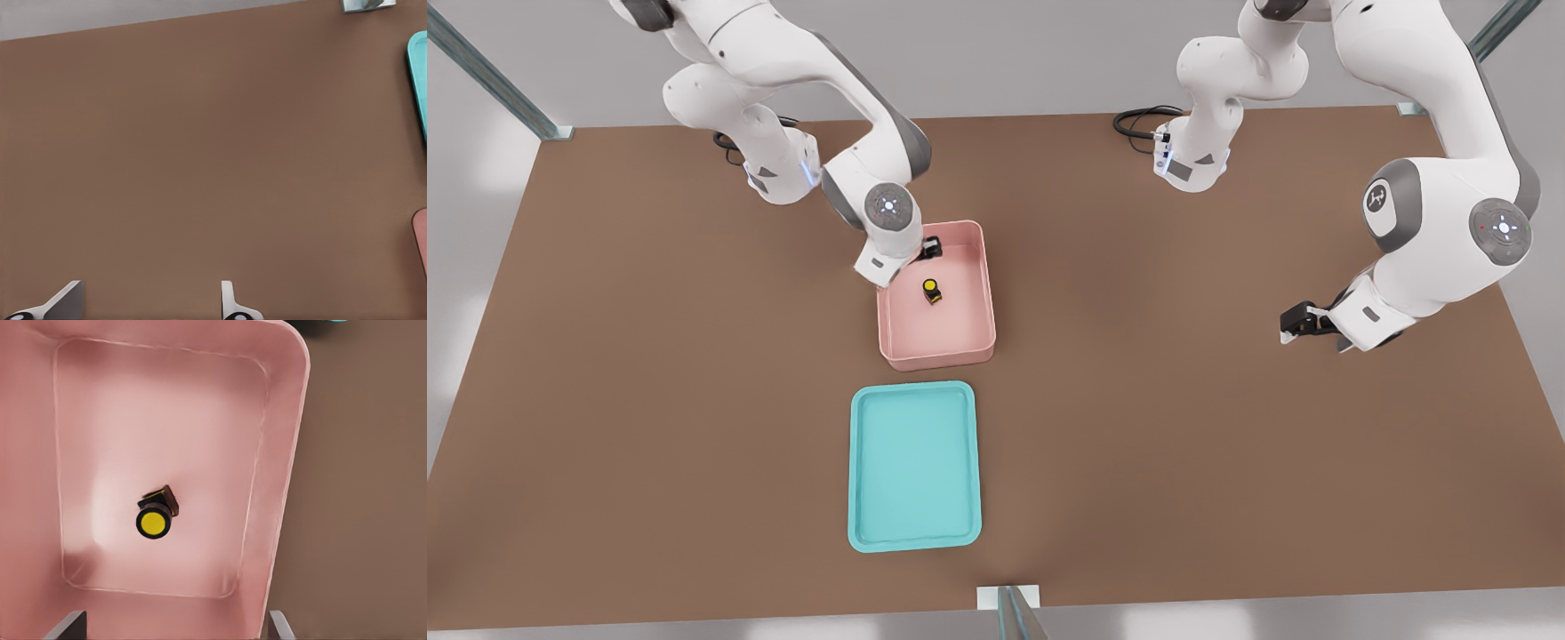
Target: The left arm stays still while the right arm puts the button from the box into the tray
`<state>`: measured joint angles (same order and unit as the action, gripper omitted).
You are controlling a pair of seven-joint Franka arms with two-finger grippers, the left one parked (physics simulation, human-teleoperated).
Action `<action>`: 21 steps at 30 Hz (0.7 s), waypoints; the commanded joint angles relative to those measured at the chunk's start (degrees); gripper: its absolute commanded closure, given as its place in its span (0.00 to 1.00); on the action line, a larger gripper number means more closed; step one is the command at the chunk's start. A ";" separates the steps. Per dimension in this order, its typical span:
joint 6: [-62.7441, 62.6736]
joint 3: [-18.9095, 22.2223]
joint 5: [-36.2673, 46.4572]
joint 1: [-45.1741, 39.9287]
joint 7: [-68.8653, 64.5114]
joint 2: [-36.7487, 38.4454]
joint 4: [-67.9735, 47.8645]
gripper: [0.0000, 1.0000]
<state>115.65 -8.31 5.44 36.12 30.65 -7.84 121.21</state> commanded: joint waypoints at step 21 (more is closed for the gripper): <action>34.03 -1.10 0.19 2.20 43.18 -8.42 10.63 0.00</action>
<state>146.51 -9.40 5.67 38.32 60.54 -16.30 131.57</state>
